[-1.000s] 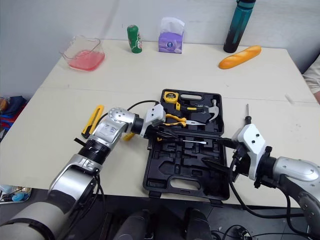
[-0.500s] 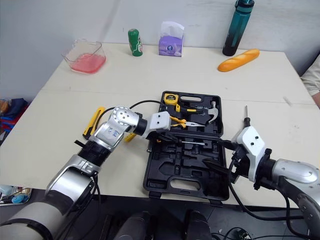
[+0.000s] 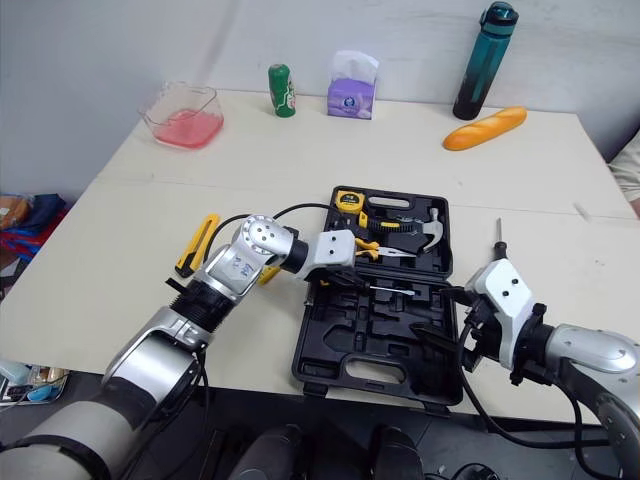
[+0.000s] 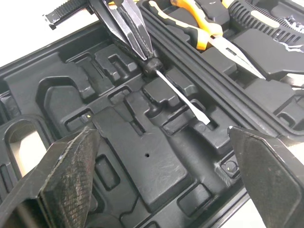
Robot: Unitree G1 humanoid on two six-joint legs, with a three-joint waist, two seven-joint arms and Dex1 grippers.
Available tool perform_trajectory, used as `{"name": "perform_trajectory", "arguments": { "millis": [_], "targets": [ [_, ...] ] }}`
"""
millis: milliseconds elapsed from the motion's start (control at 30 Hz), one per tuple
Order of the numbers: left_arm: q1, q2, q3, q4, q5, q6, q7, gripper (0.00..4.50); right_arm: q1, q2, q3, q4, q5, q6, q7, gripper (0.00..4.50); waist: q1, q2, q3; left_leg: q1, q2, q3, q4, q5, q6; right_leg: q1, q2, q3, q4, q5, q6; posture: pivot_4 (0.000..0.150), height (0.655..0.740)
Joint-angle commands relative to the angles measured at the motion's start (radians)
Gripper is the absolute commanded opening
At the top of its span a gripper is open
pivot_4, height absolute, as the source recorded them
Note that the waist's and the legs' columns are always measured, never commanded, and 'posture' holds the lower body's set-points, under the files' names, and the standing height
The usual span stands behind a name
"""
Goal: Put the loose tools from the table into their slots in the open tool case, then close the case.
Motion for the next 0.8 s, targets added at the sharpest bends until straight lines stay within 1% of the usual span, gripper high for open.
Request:
{"name": "perform_trajectory", "arguments": {
  "millis": [33,167,267,300,333,400,467,533,567,633,667,700,767,800],
  "targets": [
    [0.037,-0.006,-0.121,0.124,0.112,0.0,-0.004,0.04,0.005,0.005,-0.047,-0.017,0.0,-0.011,-0.011,4.5,0.004,0.0,0.0,0.002,0.0,0.0,0.0,0.0,0.0,0.002,0.0,0.0,-0.001,0.0,0.0,0.15,0.7314],
    [0.01,-0.016,-0.084,0.141,0.087,-0.016,0.01,0.04,0.015,0.005,-0.053,-0.02,-0.005,-0.017,-0.014,4.5,0.006,0.001,-0.002,0.006,0.001,0.0,0.0,-0.004,0.001,0.007,-0.002,0.001,-0.008,0.0,0.0,0.15,0.7314],
    [-0.004,0.004,0.012,0.08,-0.005,0.033,-0.022,0.04,0.013,0.001,-0.081,-0.007,-0.011,-0.036,-0.008,4.5,0.004,0.001,-0.002,0.005,0.0,0.0,0.0,-0.004,0.001,0.006,-0.009,-0.001,-0.008,0.0,0.0,0.15,0.7314],
    [0.001,0.024,0.068,0.029,-0.066,0.07,-0.051,0.04,0.019,-0.003,-0.119,-0.001,0.003,-0.036,0.005,4.5,0.002,0.001,-0.001,0.005,0.0,0.0,0.0,-0.004,0.001,0.006,-0.009,-0.001,-0.008,0.0,0.0,0.15,0.7314],
    [0.005,0.038,0.106,-0.007,-0.106,0.097,-0.071,0.33,0.023,-0.006,-0.145,0.002,0.014,-0.035,0.016,4.5,0.001,0.003,0.0,0.005,0.0,0.0,0.0,-0.004,0.001,0.005,-0.009,-0.002,-0.007,0.0,0.0,0.15,0.7314],
    [0.05,0.119,0.21,-0.135,-0.226,0.21,-0.141,0.94,0.047,-0.015,-0.242,0.029,0.035,-0.035,0.059,4.5,-0.014,0.004,0.002,0.002,0.001,0.0,0.0,-0.004,0.001,0.003,-0.008,-0.002,-0.003,0.0,0.0,0.15,0.7314],
    [0.106,0.199,0.292,-0.252,-0.321,0.335,-0.175,1.85,0.073,-0.027,-0.322,0.064,0.036,-0.039,0.099,4.5,-0.027,0.004,0.002,-0.004,0.002,0.001,0.0,-0.003,0.0,-0.004,-0.002,-0.002,0.0,0.0,-0.001,0.15,0.7314],
    [0.178,0.277,0.39,-0.375,-0.418,0.446,-0.176,2.8,0.1,-0.047,-0.396,0.116,0.025,-0.046,0.149,4.5,-0.035,0.005,0.003,-0.009,0.002,0.003,0.0,-0.002,-0.002,-0.011,0.002,-0.002,0.003,-0.001,-0.001,0.15,0.7314],
    [0.215,0.316,0.445,-0.429,-0.469,0.495,-0.177,3.37,0.112,-0.058,-0.43,0.144,0.022,-0.047,0.174,4.5,-0.037,0.006,0.003,-0.009,0.002,0.004,-0.001,-0.002,-0.001,-0.011,0.002,-0.003,0.003,-0.001,-0.001,0.15,0.7314],
    [0.294,0.405,0.572,-0.514,-0.559,0.624,-0.154,4.27,0.133,-0.083,-0.495,0.213,0.014,-0.048,0.225,4.5,-0.042,0.006,0.004,-0.009,0.002,0.004,0.0,-0.002,-0.001,-0.01,0.002,-0.002,0.002,-0.001,-0.001,0.15,0.7314],
    [0.34,0.444,0.636,-0.545,-0.59,0.674,-0.135,4.4,0.146,-0.095,-0.524,0.253,0.01,-0.045,0.252,4.5,-0.045,0.006,0.005,-0.008,0.002,0.004,0.0,-0.002,-0.001,-0.01,0.002,-0.002,0.002,-0.001,-0.001,0.15,0.7314],
    [0.41,0.489,0.726,-0.567,-0.61,0.703,-0.113,4.4,0.168,-0.111,-0.554,0.298,-0.006,-0.052,0.288,4.5,-0.047,0.006,0.006,-0.006,0.002,0.004,0.0,-0.002,-0.001,-0.008,0.002,-0.001,0.002,-0.001,-0.001,0.15,0.7314],
    [0.542,0.536,0.899,-0.589,-0.629,0.731,-0.047,4.4,0.209,-0.134,-0.59,0.385,-0.053,-0.09,0.346,4.5,-0.048,0.007,0.006,-0.005,0.002,0.004,0.0,-0.002,-0.001,-0.007,0.001,0.002,0.002,0.0,-0.001,0.15,0.7314],
    [0.606,0.544,0.97,-0.606,-0.629,0.734,-0.006,4.4,0.221,-0.143,-0.601,0.42,-0.07,-0.105,0.363,4.5,-0.049,0.008,0.007,-0.004,0.002,0.003,-0.001,-0.002,-0.001,-0.007,0.002,0.003,0.001,-0.001,-0.001,0.15,0.7314]
  ]
}}
